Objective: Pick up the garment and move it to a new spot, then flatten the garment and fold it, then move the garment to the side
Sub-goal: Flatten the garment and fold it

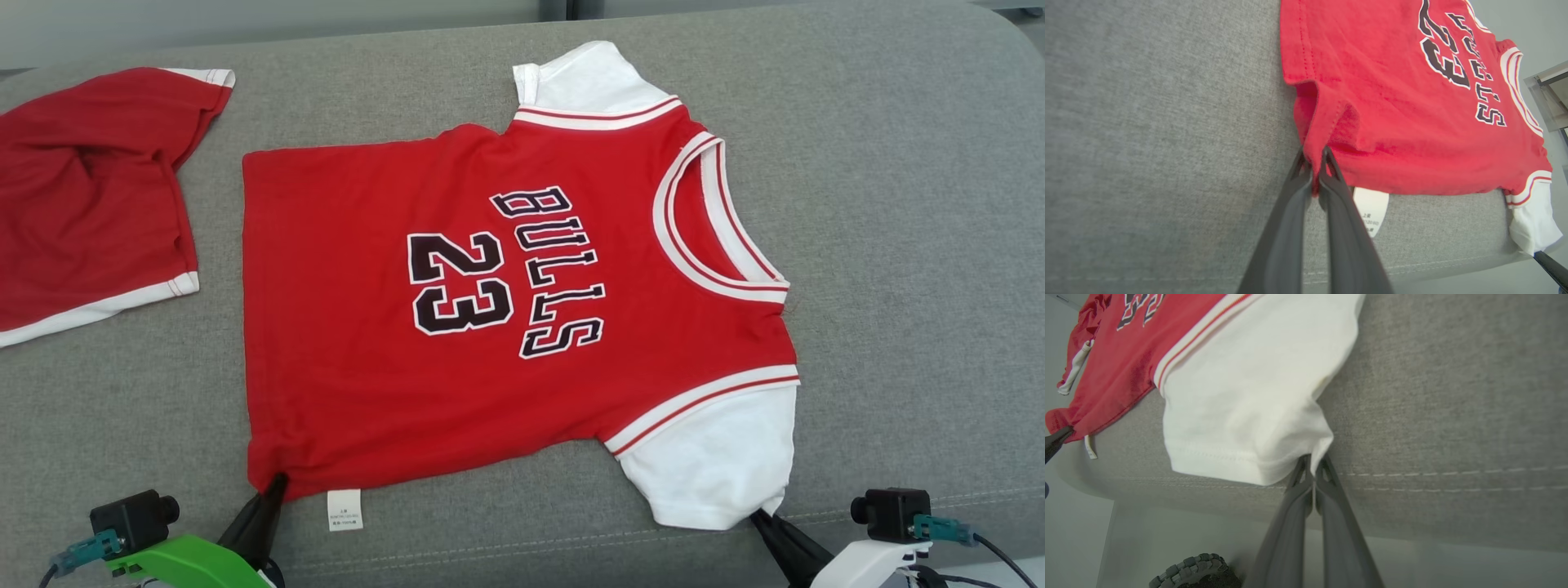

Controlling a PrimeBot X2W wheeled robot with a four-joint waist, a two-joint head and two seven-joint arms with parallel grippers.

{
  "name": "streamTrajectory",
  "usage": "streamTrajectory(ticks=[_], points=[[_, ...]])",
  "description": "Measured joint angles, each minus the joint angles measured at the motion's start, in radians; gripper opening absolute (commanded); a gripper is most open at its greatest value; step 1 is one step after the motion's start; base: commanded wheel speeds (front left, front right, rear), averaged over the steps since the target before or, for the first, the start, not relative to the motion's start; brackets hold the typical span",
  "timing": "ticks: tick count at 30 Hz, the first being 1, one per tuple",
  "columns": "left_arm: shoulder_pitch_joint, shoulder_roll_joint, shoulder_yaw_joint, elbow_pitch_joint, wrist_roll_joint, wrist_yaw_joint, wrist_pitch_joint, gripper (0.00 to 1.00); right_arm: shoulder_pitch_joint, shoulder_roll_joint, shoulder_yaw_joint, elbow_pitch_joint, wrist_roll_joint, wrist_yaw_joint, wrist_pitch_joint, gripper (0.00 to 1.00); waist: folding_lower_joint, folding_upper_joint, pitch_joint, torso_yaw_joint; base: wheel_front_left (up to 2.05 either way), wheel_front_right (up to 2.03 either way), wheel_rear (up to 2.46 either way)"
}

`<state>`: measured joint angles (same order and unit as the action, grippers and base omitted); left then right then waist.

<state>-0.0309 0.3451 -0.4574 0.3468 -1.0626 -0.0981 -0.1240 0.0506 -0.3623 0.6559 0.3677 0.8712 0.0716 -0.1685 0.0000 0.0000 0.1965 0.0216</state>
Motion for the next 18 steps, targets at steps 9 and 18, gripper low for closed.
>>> streamTrajectory(ticks=[9,18], points=[[0.001,0.005,0.001,-0.012,-0.027,-0.007,0.018,0.00,-0.008,-0.003,-0.006,-0.038,0.007,0.009,-0.007,0.00,0.0000,0.0000,0.009,-0.010,0.00,0.00,0.00],[0.042,0.035,-0.006,-0.057,-0.043,-0.009,0.049,0.00,0.121,-0.017,-0.020,-0.130,0.209,0.038,0.071,0.00,0.0000,0.0000,-0.003,-0.004,0.00,0.00,0.00]])
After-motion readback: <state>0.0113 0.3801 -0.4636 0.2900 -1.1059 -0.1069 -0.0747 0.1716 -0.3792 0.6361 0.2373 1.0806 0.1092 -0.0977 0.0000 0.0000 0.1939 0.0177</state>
